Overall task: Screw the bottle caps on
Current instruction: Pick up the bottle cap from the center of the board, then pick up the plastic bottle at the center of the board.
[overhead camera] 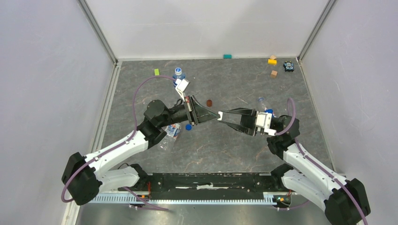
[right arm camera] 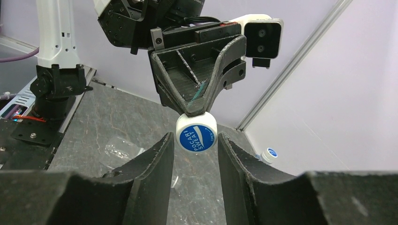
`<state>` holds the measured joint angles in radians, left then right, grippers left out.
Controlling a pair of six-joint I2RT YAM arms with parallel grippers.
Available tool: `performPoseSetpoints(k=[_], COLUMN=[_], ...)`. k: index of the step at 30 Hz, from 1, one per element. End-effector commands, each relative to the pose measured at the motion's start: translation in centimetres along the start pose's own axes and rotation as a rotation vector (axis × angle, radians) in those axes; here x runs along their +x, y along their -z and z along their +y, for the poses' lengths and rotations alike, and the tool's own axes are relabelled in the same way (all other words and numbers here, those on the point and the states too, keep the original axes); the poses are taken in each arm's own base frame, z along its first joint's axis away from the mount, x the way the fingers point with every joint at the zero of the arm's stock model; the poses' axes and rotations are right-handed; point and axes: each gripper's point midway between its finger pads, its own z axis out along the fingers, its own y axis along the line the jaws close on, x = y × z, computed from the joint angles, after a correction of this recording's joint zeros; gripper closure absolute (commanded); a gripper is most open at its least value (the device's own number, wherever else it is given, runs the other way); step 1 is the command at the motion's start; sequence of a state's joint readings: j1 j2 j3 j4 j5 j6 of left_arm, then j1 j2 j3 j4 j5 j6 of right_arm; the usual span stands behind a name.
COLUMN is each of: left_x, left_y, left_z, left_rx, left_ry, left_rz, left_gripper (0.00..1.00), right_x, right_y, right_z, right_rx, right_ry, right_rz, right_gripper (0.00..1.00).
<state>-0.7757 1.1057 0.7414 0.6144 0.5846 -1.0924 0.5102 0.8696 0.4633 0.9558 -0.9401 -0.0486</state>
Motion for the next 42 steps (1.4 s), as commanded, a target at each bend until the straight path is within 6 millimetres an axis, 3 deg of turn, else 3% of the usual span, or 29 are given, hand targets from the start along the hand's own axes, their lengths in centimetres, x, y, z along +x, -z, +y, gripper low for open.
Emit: performPoseSetpoints(k=[1,15,20,23,26,29,33,42], left_x=[-1.0,-0.6,-0.7,-0.6,-0.6,-0.8,-1.9,-4.8], left_y=[-0.3,-0.6,-0.6,-0.5,-0.2,0.4,2.8,14.1], left_z=[-1.8,-1.7,-1.7,-1.4,-1.0,-0.2,1.8,9.1], left_rx=[0.042,0.04,0.035,0.018,-0.014,-0.091,-0.31,-1.046], left_ry=[-0.061,-0.055,-0.061,-0.071,-0.093,-0.153,-0.298,-0.611], left_rz=[-0.017,-0.009,-0.013,-0.01,-0.014,-0.012,-0.012,0.1], left_gripper=[0.98,0.98,0.95,0.82,0.58,0.35,0.11,0.05], right_x=[-2.4,-2.3,-2.1,-1.8,-0.9,0.4,2.2,5.8], right_y=[-0.6,-0.7,-0.8,-0.7,-0.6,-0.3,0.5,2.7], right_z=[-1.0,-0.8,-0.7,-0.7,-0.7,-0.9,-0.7,0.5], right_rx=[0.009,0.0,-0.001,0.005,0.016,0.031,0.046,0.089], right_ry=[0.048,0.034,0.002,-0.009,-0.031,-0.034,-0.061,-0.192], right_rz=[-0.053,-0.064,-0.061,-0.05,-0.014,0.05,0.14,0.339], right_gripper=[0.56,0.6,0.71,0.85,1.0,1.0,1.0,1.0])
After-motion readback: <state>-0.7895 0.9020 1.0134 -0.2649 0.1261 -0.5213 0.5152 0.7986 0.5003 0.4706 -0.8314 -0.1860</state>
